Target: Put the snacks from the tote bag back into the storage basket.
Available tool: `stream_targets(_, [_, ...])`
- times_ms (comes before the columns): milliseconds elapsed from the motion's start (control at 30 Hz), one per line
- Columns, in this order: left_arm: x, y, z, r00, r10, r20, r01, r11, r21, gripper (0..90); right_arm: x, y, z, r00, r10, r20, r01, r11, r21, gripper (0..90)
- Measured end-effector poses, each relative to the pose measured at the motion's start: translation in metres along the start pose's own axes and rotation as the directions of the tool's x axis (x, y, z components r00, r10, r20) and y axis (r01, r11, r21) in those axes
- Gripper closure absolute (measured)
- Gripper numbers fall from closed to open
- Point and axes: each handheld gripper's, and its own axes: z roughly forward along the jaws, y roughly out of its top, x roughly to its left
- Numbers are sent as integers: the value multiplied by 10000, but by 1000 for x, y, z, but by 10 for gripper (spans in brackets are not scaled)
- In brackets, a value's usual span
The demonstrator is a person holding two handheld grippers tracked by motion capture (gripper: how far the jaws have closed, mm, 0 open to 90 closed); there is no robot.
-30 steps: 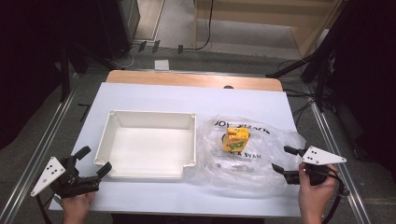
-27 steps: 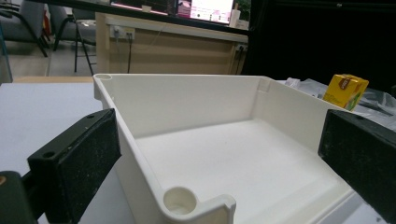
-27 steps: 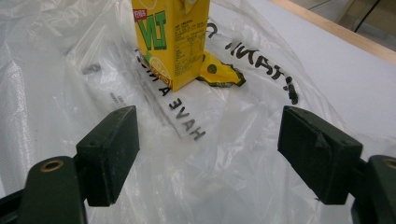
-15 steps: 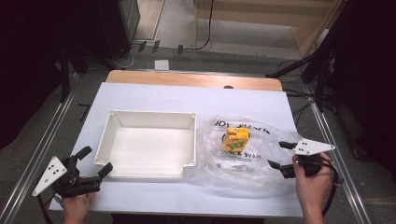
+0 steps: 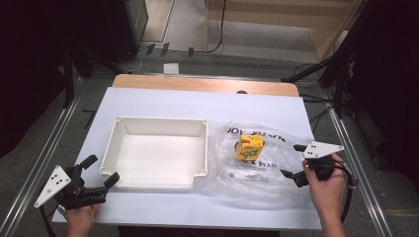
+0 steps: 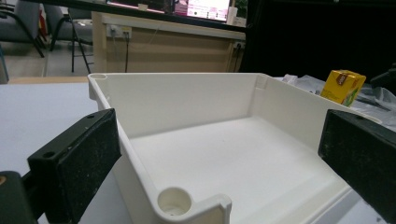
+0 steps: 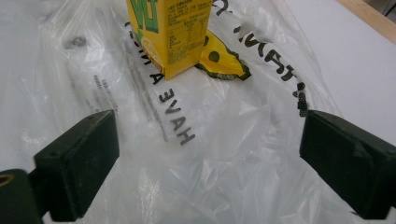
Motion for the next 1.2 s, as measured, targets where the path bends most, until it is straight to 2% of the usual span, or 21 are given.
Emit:
stream_targets(267, [0, 0, 0, 10000, 7, 8, -7, 10000, 9, 0, -1, 2, 5, 9998, -174, -107, 178, 9993, 343, 33])
stream_targets(500, [-1, 0, 1, 10000, 26, -11, -26, 10000, 29, 0, -4, 14, 6, 9982, -413, -441, 435, 9978, 495, 61])
stream_targets(600, [-1, 0, 1, 10000, 20, -6, -20, 10000, 15, 0, -6, 18, 7, 9977, -520, -443, 548, 9964, 640, 61])
stream_targets(767, [-1, 0, 1, 10000, 31, -7, -31, 10000, 25, 0, -8, 24, 8, 9976, -450, -517, 485, 9964, 700, 65])
stream_targets(1133, [-1, 0, 1, 10000, 66, -5, -66, 10000, 52, 0, -11, 40, 14, 9923, -839, -914, 943, 9887, 1162, 104])
stream_targets(1200, [-1, 0, 1, 10000, 61, -6, -61, 10000, 53, 0, -11, 43, 13, 9910, -876, -1014, 982, 9897, 1042, 108])
